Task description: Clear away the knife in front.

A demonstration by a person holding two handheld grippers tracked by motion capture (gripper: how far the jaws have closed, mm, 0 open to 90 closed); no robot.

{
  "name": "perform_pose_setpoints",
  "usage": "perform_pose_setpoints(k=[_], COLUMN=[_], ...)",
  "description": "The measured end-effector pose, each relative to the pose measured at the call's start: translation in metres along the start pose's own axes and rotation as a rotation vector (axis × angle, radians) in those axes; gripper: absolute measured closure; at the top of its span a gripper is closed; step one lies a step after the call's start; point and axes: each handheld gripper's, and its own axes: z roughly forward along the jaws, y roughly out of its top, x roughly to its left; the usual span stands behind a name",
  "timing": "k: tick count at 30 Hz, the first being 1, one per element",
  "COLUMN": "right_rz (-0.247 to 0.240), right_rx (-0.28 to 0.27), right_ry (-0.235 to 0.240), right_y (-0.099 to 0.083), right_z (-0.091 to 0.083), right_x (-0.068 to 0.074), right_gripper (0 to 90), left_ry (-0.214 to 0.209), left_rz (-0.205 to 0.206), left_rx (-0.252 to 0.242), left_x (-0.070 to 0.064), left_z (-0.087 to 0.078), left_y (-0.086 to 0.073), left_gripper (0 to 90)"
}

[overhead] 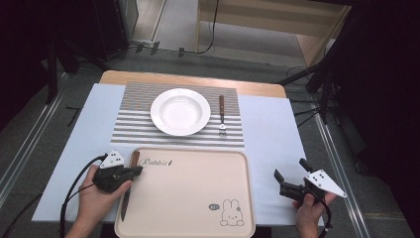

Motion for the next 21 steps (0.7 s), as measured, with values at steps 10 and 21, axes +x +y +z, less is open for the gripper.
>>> perform_pose_setpoints(k=[10, 21], right_rz=[-0.009, -0.009], right_rx=[0.001, 0.004], right_ry=[0.004, 0.0], right_y=[0.0, 0.0], right_z=[0.001, 0.001], right_x=[0.0, 0.001], right_gripper=[0.0, 0.0], left_ry=[-0.032, -0.014], left_rz=[-0.019, -0.067], left_rx=[-0.17, -0.248], left_x=[0.008, 0.02], left_z=[-0.019, -0.029], left_y=[0.0, -0.003], left_gripper=[64.8, 35.5])
